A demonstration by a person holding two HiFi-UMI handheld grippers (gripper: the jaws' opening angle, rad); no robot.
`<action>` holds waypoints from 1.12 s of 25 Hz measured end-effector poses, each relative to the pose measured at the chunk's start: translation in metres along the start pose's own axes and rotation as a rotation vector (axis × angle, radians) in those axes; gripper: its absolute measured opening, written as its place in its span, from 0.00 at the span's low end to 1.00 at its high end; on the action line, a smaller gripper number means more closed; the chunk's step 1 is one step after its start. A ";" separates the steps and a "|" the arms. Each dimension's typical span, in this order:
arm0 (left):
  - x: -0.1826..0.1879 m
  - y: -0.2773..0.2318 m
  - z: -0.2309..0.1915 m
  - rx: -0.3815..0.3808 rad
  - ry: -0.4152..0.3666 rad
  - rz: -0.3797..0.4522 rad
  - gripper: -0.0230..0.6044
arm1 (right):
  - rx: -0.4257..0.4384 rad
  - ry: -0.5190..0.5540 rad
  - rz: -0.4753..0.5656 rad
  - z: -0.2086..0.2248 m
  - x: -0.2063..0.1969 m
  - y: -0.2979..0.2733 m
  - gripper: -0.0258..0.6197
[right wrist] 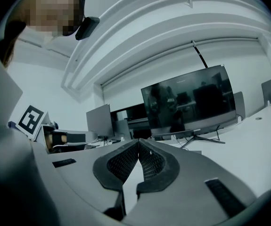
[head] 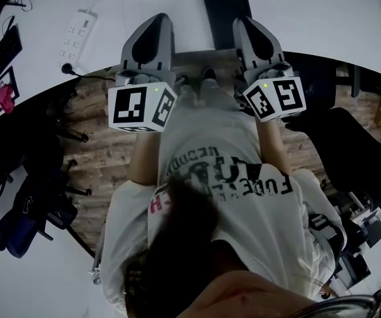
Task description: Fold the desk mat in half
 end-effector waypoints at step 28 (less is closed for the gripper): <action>0.003 0.048 0.008 0.050 0.018 0.030 0.04 | 0.050 0.051 0.017 -0.028 0.028 0.030 0.04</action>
Point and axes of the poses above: the fingertips, and each gripper's own axes: y backward along the fingers, z to its right, x out of its top, the point moved 5 cm from there along y, backward along the fingers, and after that the axes turned 13 degrees about -y, right-handed, at the moved point
